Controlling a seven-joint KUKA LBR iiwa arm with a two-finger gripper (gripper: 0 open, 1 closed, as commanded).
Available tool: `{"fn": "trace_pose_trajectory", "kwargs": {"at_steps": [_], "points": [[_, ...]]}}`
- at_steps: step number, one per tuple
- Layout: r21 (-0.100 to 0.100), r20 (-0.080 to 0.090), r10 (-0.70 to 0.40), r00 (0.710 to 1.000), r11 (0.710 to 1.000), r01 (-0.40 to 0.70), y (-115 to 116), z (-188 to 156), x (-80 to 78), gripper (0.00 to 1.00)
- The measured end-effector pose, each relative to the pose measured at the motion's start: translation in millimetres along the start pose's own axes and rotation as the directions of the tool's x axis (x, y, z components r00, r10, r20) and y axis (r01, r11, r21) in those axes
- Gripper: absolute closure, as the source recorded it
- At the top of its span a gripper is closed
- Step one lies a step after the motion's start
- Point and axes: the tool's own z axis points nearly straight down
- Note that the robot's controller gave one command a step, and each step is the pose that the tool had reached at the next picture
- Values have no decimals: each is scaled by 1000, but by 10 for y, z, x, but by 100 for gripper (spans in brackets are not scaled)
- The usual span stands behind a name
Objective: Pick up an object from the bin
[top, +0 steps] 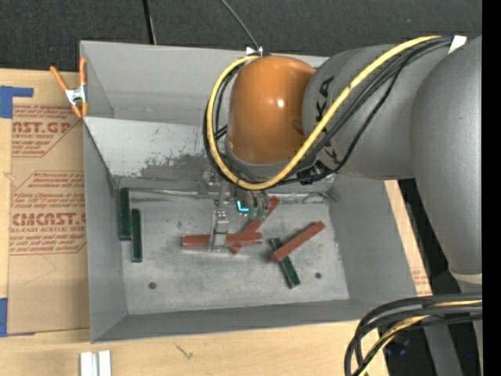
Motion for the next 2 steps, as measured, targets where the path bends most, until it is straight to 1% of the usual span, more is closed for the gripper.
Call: {"fn": "trace_pose_trajectory", "kwargs": {"at_steps": [1, 2], "points": [[-1, 8, 1, 1000, 1000, -1, -5, -46, -18, 0], [0, 6, -66, 998, 998, 66, -177, 1086, 25, 100]]}}
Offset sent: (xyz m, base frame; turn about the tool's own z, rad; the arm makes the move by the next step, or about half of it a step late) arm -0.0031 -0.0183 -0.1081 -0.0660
